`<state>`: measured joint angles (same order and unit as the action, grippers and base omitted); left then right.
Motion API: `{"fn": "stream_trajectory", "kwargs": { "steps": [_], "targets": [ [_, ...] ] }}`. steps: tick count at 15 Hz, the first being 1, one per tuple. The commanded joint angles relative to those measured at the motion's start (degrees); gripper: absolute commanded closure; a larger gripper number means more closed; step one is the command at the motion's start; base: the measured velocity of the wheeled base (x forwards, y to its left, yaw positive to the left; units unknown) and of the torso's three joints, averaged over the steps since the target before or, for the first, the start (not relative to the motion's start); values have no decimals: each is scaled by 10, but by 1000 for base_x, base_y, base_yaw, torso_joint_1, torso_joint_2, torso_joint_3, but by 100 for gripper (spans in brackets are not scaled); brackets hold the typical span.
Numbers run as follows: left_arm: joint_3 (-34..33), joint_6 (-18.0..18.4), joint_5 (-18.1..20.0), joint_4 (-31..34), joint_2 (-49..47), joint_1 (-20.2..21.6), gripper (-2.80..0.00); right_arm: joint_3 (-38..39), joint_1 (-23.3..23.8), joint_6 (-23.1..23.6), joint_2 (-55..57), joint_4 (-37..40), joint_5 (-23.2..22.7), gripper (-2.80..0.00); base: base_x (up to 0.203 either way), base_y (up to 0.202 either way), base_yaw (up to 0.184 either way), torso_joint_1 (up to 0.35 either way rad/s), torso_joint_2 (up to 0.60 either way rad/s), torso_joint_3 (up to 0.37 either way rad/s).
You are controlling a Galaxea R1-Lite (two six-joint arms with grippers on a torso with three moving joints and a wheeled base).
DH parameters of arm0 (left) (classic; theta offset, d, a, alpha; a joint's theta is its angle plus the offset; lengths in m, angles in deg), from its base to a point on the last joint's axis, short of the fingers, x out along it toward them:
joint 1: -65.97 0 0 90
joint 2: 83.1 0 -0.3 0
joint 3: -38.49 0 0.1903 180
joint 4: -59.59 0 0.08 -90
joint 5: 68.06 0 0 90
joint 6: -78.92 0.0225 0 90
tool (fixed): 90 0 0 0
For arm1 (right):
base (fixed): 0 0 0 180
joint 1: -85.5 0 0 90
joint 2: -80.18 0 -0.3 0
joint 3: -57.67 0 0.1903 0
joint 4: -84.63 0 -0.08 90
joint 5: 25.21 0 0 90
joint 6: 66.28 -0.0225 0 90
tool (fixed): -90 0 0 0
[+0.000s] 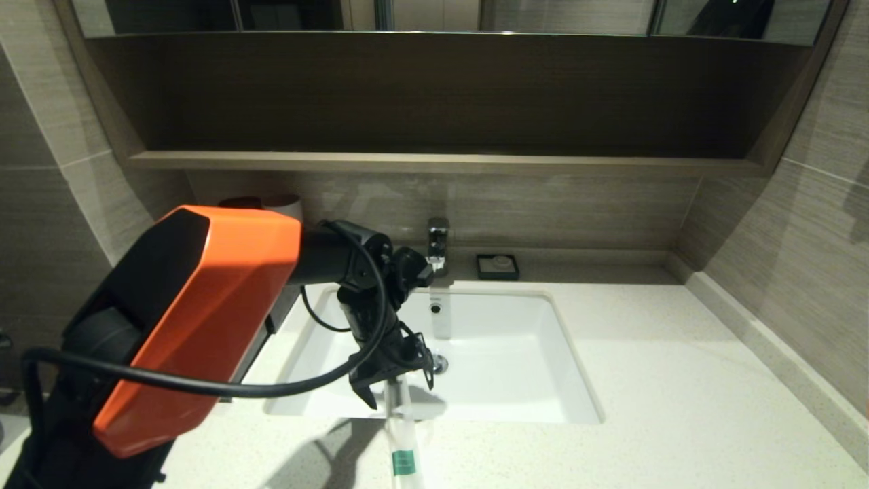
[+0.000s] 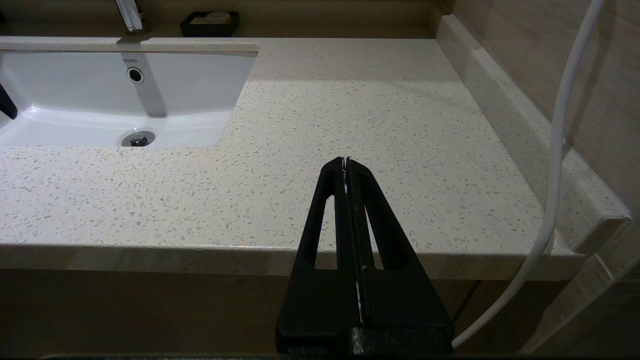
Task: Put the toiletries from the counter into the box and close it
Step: Pick up the bathroom toiletry
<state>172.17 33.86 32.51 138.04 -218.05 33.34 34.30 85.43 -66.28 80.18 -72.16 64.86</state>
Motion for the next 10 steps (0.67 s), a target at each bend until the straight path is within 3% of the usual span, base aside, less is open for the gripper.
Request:
{"fn": "stream_trajectory", "kwargs": {
  "steps": [1, 10],
  "targets": [
    [0, -2, 1, 3, -7, -1, 0, 1, 0, 0, 0, 0, 0, 0, 0, 0, 0, 0, 0, 0],
    [0, -3, 1, 5, -7, -1, 0, 1, 0, 0, 0, 0, 0, 0, 0, 0, 0, 0, 0, 0]
  ]
}}
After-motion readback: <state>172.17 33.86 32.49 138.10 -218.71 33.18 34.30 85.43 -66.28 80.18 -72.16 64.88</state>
